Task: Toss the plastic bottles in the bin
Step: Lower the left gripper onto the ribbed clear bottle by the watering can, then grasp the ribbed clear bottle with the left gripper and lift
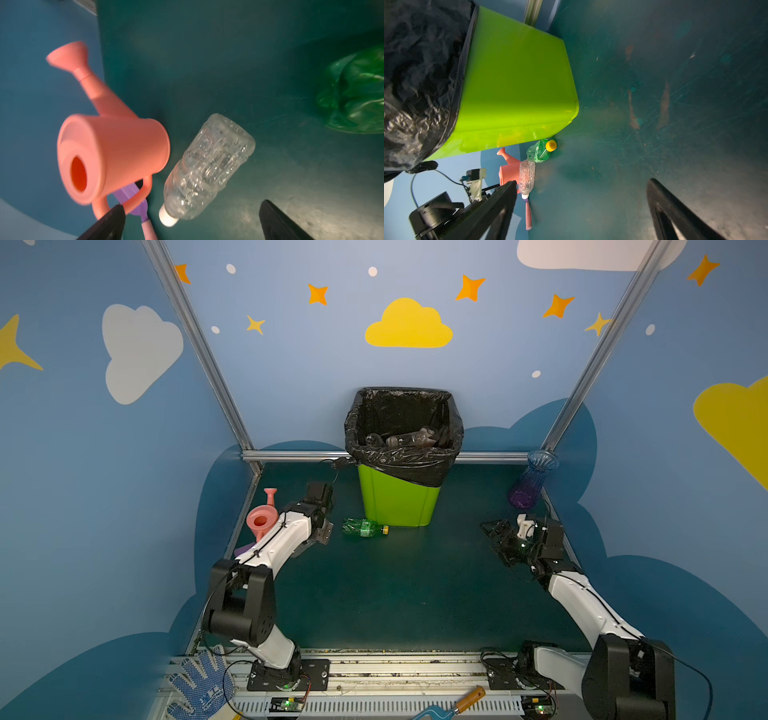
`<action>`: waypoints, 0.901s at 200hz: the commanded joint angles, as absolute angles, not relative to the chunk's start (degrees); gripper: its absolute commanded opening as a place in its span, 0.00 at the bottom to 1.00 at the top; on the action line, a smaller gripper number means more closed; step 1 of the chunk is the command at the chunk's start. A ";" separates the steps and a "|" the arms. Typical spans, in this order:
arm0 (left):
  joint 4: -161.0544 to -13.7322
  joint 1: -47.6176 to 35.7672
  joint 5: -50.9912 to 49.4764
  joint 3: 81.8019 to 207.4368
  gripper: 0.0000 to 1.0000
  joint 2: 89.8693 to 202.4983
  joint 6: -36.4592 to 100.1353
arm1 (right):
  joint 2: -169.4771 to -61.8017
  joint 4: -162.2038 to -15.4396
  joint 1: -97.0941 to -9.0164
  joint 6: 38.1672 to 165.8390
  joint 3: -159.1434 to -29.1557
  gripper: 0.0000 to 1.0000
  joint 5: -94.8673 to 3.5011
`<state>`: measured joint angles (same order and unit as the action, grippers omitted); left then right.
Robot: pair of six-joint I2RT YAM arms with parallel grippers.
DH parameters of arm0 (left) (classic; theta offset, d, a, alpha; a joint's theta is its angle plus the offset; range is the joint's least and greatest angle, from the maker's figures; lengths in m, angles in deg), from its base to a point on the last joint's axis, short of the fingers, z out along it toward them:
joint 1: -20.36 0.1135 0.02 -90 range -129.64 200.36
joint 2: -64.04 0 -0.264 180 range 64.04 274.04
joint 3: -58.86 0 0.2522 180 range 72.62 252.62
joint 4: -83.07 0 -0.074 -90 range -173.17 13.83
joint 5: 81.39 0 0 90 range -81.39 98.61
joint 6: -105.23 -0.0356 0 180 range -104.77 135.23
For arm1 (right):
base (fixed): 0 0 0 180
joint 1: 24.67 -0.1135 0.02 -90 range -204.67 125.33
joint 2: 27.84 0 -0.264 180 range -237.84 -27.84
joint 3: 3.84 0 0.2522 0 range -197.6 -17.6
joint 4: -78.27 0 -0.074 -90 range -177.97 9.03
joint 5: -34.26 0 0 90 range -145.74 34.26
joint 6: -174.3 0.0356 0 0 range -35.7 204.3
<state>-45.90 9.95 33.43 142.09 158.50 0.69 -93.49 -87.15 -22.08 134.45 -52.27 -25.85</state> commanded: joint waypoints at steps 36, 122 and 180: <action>-41.13 11.62 32.66 147.68 0.98 168.41 -6.28 | -91.94 -87.04 -17.02 134.22 -49.97 0.96 -22.98; -39.24 11.93 27.93 149.87 0.74 175.66 -7.07 | -91.12 -86.36 -13.51 134.40 -48.80 0.96 -21.15; -35.25 12.10 23.87 152.60 0.41 172.74 -3.81 | -90.30 -86.68 -12.71 135.27 -48.18 0.96 -20.29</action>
<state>-39.36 11.85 27.71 150.48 175.15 -6.35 -91.78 -86.80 -13.14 134.89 -49.02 -21.28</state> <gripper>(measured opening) 0.445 0.961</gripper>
